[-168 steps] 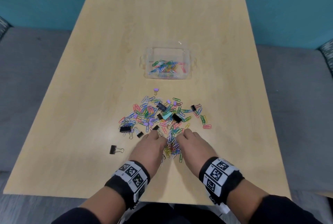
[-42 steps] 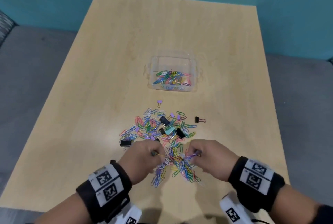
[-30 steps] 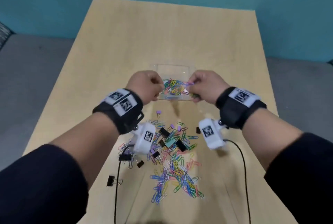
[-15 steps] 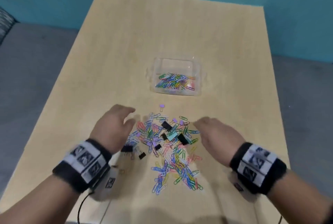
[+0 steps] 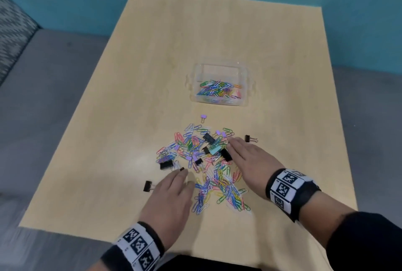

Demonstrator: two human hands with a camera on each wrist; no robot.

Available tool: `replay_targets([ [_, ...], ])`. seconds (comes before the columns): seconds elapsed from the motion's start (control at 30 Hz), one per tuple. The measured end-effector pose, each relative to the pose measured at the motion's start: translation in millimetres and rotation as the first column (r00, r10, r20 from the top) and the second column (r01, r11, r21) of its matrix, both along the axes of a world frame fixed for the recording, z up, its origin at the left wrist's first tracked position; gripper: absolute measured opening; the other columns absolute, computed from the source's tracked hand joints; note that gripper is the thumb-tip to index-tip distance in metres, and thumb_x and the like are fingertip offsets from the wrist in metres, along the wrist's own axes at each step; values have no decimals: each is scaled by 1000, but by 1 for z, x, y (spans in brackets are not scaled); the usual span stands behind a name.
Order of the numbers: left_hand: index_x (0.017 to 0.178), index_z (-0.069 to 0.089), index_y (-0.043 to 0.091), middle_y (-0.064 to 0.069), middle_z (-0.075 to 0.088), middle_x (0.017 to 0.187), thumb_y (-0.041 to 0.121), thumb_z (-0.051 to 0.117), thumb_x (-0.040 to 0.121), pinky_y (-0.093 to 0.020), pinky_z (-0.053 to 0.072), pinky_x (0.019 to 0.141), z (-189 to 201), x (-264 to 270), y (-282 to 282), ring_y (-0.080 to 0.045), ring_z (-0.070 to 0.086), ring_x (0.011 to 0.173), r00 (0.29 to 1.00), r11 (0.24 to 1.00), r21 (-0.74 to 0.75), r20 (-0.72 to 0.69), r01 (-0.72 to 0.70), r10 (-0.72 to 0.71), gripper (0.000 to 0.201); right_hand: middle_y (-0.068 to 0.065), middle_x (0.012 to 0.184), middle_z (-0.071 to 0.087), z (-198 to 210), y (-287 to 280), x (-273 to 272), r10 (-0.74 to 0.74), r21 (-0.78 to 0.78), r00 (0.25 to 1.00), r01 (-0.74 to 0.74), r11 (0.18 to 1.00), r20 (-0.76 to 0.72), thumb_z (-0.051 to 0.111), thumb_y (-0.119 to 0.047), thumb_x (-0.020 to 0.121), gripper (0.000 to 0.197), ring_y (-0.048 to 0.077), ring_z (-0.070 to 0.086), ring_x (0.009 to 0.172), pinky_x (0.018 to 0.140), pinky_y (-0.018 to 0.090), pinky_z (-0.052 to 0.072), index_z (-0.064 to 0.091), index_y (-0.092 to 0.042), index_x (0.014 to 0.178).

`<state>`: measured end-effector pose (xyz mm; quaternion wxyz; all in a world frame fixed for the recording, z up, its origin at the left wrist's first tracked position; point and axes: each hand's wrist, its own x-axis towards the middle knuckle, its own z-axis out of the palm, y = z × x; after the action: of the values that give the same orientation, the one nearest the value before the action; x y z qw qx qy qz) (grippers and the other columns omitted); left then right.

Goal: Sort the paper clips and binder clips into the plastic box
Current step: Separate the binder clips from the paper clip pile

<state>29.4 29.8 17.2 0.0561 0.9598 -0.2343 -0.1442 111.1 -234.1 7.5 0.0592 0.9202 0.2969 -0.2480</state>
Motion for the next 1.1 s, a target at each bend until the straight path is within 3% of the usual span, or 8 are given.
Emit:
replay_targets([
  [0.1, 131, 48, 11, -17, 39, 143, 34, 40, 90, -48, 36, 104, -4, 1, 2, -35, 32, 134, 999, 998, 60, -22, -36, 37, 47, 16, 157, -10, -5, -4, -17, -76, 18, 997, 76, 997, 31, 30, -16, 91, 68, 31, -2, 146, 115, 46, 20, -3, -2, 149],
  [0.23, 139, 38, 4, -19, 35, 147, 38, 33, 93, -48, 31, 108, -16, 11, 16, -36, 27, 138, 996, 990, 113, -29, -85, 89, 58, 14, 157, -4, -14, -2, -50, -221, 36, 975, 221, 975, 15, 13, -44, 95, 69, 30, 5, 146, 112, 46, 28, 4, -1, 148],
  [0.4, 129, 51, 4, -19, 51, 133, 37, 37, 87, -46, 43, 100, -17, 10, 35, -35, 47, 123, 992, 990, 79, -43, -118, 122, 56, 16, 152, 32, -15, 7, -85, -313, 41, 949, 312, 949, 29, 26, -52, 92, 72, 29, 34, 138, 100, 45, 43, 39, -1, 141],
  [0.53, 123, 56, 9, -16, 54, 124, 36, 38, 84, -44, 46, 97, -18, 4, 50, -35, 51, 117, 988, 988, 25, -3, -154, 154, 50, 15, 151, 33, -17, 9, -93, -334, 31, 942, 333, 943, 34, 19, -54, 95, 72, 28, 33, 138, 102, 44, 41, 39, -2, 141],
  [0.6, 118, 57, 10, -14, 53, 119, 35, 38, 84, -42, 47, 95, -18, 3, 56, -34, 51, 115, 988, 988, -10, 25, -155, 155, 46, 15, 150, 36, -15, 9, -92, -335, 27, 941, 334, 942, 41, 27, -54, 92, 72, 28, 36, 137, 100, 43, 42, 42, -3, 139],
  [0.83, 79, 69, 3, -17, 62, 96, 30, 39, 81, -45, 47, 92, -18, 19, 72, -41, 56, 105, 958, 959, 20, 50, -283, 282, 41, 13, 151, 34, -13, 10, -91, -336, 22, 942, 335, 942, 28, 33, -54, 88, 72, 27, 34, 138, 102, 41, 38, 39, -5, 141],
  [1.0, 120, 58, 0, -23, 54, 129, 17, 53, 83, -41, 44, 100, -11, 40, 50, -38, 51, 120, 981, 990, -10, 133, -143, 143, 41, 12, 152, 34, -12, 12, -89, -369, 14, 930, 369, 929, -5, 25, -55, 91, 72, 26, 35, 138, 103, 39, 35, 40, -6, 141],
  [1.1, 133, 45, -5, -26, 42, 141, 18, 57, 89, -42, 37, 105, -14, 56, 37, -37, 42, 130, 996, 998, -3, 62, -58, 58, 51, 10, 159, 7, -7, 14, -88, -347, 26, 938, 348, 937, -21, 14, -58, 87, 81, 24, 9, 146, 111, 37, 15, 17, -8, 150],
])
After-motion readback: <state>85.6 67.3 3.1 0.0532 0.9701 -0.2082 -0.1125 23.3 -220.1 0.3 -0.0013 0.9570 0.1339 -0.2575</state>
